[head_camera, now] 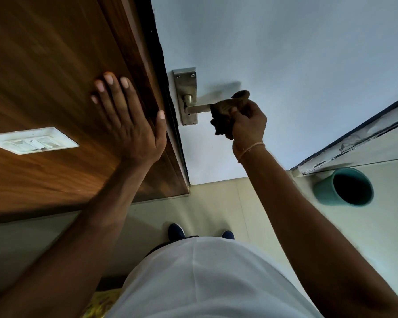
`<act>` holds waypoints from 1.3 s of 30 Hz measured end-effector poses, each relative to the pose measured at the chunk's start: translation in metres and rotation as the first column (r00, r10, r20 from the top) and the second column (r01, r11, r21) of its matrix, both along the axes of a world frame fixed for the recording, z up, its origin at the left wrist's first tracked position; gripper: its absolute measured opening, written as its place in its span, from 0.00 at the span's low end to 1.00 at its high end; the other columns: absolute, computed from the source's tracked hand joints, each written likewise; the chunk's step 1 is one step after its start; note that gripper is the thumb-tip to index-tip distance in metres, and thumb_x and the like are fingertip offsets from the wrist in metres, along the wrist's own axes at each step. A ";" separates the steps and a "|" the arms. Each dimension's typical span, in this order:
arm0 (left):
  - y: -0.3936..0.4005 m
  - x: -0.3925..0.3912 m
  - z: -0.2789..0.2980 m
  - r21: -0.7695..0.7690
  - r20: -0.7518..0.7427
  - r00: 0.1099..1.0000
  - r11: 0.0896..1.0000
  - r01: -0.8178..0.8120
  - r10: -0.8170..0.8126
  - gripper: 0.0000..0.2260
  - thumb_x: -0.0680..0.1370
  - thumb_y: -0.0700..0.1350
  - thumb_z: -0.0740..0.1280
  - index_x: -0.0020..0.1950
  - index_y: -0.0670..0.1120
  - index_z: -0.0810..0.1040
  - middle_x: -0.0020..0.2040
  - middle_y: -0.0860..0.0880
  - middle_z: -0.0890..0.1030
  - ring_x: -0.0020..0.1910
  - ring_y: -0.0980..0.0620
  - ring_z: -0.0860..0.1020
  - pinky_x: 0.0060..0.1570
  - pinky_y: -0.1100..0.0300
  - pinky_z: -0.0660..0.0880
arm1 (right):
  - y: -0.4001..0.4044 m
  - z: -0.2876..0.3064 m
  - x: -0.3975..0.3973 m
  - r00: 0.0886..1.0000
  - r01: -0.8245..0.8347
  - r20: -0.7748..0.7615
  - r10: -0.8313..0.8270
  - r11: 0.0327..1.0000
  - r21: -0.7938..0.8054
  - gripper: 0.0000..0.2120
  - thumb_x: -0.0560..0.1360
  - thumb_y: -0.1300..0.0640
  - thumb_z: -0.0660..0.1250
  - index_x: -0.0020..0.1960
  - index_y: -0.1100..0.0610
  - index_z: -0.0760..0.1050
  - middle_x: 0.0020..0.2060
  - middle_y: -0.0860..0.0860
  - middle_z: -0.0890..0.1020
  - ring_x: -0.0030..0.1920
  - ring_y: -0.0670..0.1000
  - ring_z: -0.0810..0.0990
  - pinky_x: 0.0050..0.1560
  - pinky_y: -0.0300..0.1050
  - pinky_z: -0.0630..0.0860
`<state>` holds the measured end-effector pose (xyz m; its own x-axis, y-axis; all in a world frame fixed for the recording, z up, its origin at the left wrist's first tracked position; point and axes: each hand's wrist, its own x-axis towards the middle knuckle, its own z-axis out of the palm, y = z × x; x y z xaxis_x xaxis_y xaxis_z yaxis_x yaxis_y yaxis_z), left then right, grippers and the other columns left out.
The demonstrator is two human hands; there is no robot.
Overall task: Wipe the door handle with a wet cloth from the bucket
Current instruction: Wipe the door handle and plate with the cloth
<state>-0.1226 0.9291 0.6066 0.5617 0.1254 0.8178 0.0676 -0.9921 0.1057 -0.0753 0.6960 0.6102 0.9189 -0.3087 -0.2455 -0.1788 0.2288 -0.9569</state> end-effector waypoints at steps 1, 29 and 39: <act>0.001 0.000 0.000 0.001 0.000 1.000 1.000 0.002 -0.002 0.36 0.83 0.53 0.67 0.81 0.30 0.62 0.79 0.25 0.67 0.80 0.25 0.62 0.82 0.28 0.59 | 0.000 0.001 -0.001 0.999 0.001 0.044 0.006 0.987 -0.161 0.14 0.82 0.67 0.63 0.66 0.60 0.80 0.49 0.58 0.88 0.43 0.57 0.90 0.34 0.51 0.85; 0.006 -0.008 0.005 0.012 -0.042 0.999 1.000 0.019 -0.019 0.35 0.84 0.52 0.67 0.83 0.33 0.61 0.81 0.28 0.66 0.82 0.29 0.60 0.85 0.36 0.53 | 0.048 -0.008 0.020 0.538 0.486 0.352 0.765 0.059 -0.872 0.13 0.83 0.58 0.67 0.64 0.52 0.86 0.63 0.57 0.85 0.64 0.64 0.82 0.62 0.57 0.78; 0.011 -0.007 0.002 0.014 -0.032 0.999 0.999 0.041 -0.040 0.34 0.84 0.54 0.65 0.84 0.35 0.61 0.81 0.29 0.67 0.82 0.31 0.61 0.84 0.34 0.57 | 0.031 -0.014 0.017 0.714 0.404 0.404 0.572 0.134 -0.905 0.20 0.84 0.40 0.68 0.63 0.56 0.83 0.56 0.52 0.86 0.56 0.59 0.83 0.64 0.58 0.71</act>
